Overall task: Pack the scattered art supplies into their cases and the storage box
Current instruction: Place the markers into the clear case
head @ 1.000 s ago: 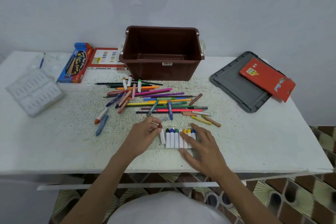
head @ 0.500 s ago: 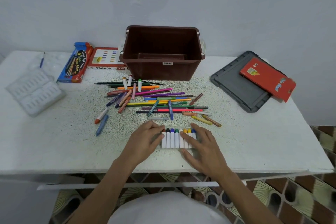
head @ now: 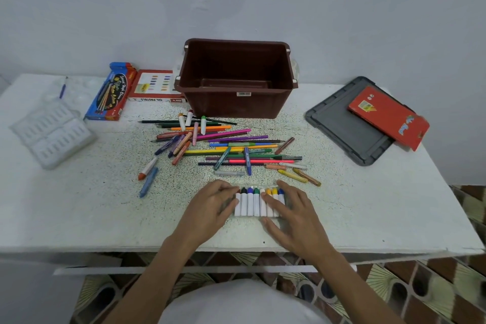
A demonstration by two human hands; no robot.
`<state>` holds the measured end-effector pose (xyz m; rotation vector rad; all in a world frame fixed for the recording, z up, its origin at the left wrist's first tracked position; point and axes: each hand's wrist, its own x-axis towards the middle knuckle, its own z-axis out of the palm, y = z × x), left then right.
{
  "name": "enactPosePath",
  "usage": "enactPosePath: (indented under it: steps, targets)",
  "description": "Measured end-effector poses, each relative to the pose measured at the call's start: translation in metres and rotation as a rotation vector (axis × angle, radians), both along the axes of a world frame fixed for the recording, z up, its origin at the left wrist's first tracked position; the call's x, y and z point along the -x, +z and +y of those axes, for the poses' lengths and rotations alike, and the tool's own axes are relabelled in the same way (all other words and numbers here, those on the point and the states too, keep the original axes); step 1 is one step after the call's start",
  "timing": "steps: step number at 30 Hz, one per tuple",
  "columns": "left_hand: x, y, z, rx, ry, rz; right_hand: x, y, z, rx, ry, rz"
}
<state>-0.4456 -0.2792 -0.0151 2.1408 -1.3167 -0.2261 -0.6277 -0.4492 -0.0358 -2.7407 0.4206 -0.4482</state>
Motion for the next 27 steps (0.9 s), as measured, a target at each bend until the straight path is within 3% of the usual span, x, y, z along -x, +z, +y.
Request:
enactPosePath:
  steps: [5,15,23,27]
  targets:
    - [-0.013,0.01,-0.006,0.008,0.037,-0.077,0.0,0.003,0.0,-0.004,0.0,-0.002]
    - [-0.097,0.021,-0.046,0.095,0.329,-0.285,0.0,0.004,0.001,-0.012,0.0,0.009]
    - [-0.139,0.029,-0.084,-0.265,0.35,-0.472,0.0,0.0,0.001,-0.014,0.0,-0.012]
    - [-0.143,0.027,-0.094,-0.307,0.352,-0.465,0.0,-0.002,0.0,-0.011,-0.004,-0.011]
